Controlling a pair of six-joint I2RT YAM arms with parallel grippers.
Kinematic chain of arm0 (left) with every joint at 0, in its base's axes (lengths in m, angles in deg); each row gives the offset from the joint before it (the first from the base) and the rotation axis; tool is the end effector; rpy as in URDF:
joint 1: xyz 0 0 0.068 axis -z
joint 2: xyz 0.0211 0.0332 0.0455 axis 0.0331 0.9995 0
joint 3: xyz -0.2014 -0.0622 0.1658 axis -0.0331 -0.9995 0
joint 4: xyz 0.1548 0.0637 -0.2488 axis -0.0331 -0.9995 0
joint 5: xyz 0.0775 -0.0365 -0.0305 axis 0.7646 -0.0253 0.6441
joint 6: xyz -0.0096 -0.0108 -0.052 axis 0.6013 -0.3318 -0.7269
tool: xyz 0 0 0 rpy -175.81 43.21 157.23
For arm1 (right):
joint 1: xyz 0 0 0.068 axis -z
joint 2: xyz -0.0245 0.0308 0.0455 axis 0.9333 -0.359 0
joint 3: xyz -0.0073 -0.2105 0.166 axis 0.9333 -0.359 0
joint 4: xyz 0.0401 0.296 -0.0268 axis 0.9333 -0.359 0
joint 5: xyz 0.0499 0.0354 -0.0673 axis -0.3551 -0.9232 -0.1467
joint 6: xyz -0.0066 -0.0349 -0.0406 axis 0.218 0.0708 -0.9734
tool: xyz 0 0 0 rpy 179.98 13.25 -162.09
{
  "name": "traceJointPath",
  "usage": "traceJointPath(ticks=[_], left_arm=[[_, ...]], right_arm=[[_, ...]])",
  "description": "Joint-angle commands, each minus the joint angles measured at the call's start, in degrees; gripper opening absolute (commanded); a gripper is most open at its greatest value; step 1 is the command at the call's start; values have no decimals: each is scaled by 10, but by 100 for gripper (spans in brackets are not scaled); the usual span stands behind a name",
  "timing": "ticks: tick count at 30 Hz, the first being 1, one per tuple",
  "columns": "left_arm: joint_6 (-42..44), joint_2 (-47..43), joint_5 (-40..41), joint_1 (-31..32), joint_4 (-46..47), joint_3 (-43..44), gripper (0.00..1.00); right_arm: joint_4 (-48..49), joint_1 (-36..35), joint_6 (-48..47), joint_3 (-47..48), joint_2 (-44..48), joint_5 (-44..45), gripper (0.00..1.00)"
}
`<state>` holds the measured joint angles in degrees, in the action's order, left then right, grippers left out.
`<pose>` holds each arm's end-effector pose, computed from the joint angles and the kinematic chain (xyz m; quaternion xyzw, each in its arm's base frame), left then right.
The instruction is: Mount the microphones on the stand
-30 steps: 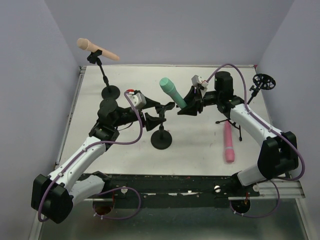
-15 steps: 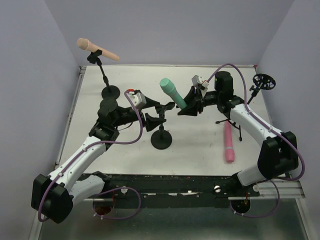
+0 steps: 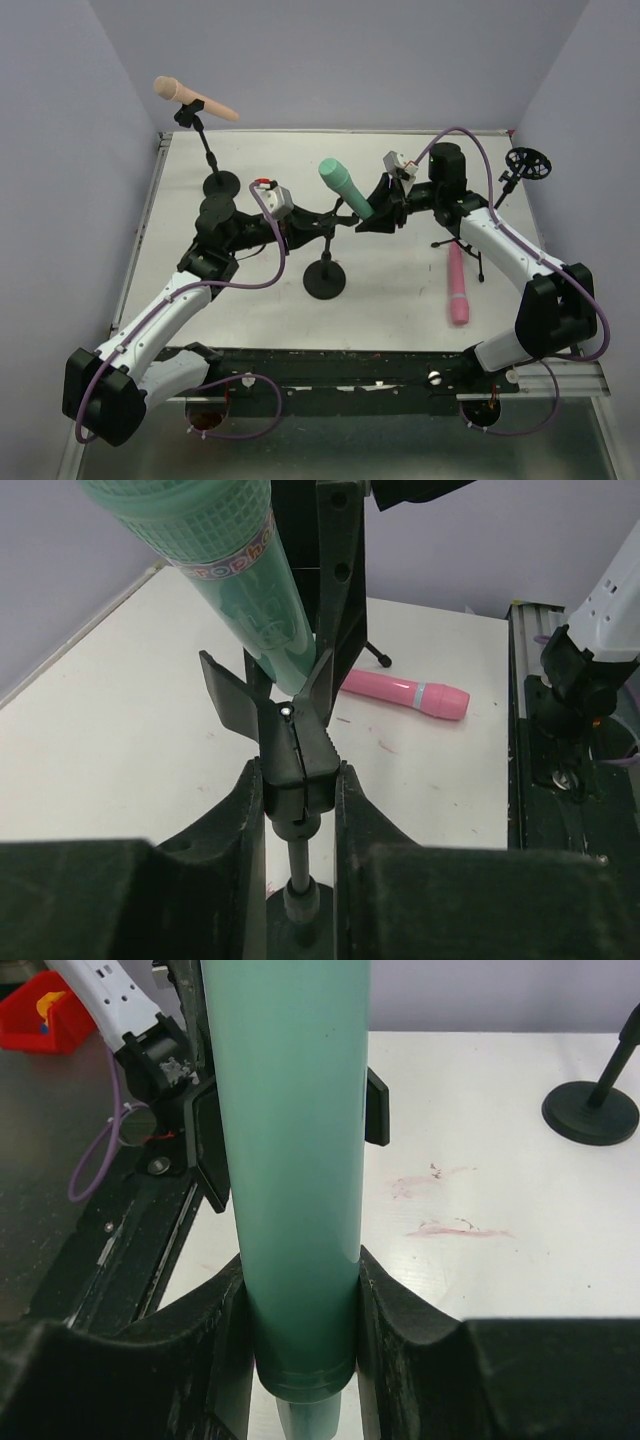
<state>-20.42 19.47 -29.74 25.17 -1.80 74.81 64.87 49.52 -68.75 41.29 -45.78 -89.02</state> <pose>0.2342 -0.1494 0.3264 0.4123 0.5556 -0.4488 0.5655 0.3309 0.1540 0.2932 -0.5462 0.4867 0.5272 0.4323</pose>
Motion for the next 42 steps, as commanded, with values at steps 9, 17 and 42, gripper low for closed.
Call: traceJointPath(ticks=[9, 17, 42], left_arm=[[-24, -14, -20, 1, 6, -14, 15], [-70, -17, -23, 0, 64, -38, 15], [-89, -48, 16, 0, 12, -30, 90]], right_arm=[[13, -32, -56, -11, -18, -56, 27], [-72, -72, -155, 4, -41, -43, 28], [-68, -74, -120, -11, -25, -18, 39]])
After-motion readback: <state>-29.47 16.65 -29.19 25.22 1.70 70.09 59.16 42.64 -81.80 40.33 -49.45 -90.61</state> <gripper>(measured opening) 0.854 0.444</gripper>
